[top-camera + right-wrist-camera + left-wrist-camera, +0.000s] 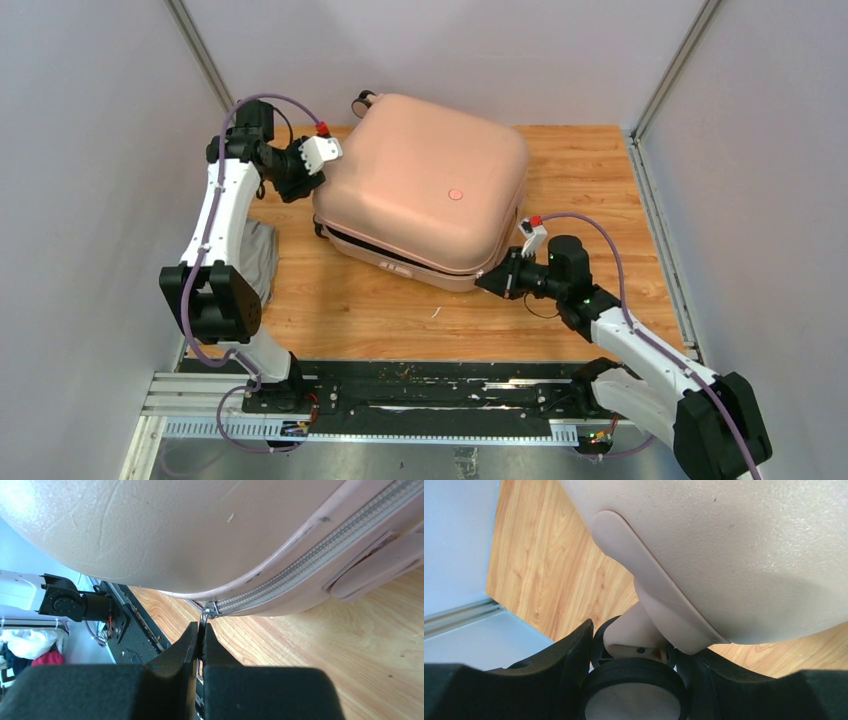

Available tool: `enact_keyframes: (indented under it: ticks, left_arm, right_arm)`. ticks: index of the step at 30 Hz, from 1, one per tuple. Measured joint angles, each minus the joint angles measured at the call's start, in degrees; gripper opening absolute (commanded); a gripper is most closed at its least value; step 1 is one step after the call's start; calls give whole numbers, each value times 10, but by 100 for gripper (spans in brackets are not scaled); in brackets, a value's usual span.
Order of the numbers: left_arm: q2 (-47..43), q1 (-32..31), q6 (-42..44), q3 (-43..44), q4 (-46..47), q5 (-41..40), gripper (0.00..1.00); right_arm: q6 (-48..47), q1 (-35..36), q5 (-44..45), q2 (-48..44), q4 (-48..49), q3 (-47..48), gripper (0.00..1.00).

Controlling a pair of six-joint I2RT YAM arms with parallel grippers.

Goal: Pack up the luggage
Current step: Zip the luggage at the center of the board.

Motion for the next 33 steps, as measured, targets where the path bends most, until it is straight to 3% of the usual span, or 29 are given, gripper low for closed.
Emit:
enact_keyframes:
  ticks: [10,13,17,21,28,33]
  left_arm:
    - [-18,-1,-39,-8,-9,16,0]
    - [-34,-3,-45,-32,3,11,0]
    - [-53,-7,-43,-60,35,-19,0]
    - [-59,-4,-50,-68,55,-42,0]
    - [-82,-4,-64,-85,52,-32,0]
    - [-89,16,-74,-97,31,11,0]
  right_arm:
    - [8,-25,-37,-19,-3,-14,0]
    - [7,5,-23,-9,2,-12,0]
    - [-3,100,14,50,-8,20,0]
    - [14,119,42,53,3,23,0]
    - [30,111,67,6,3,-7,0]
    - [45,23,27,-78,-12,-43,0]
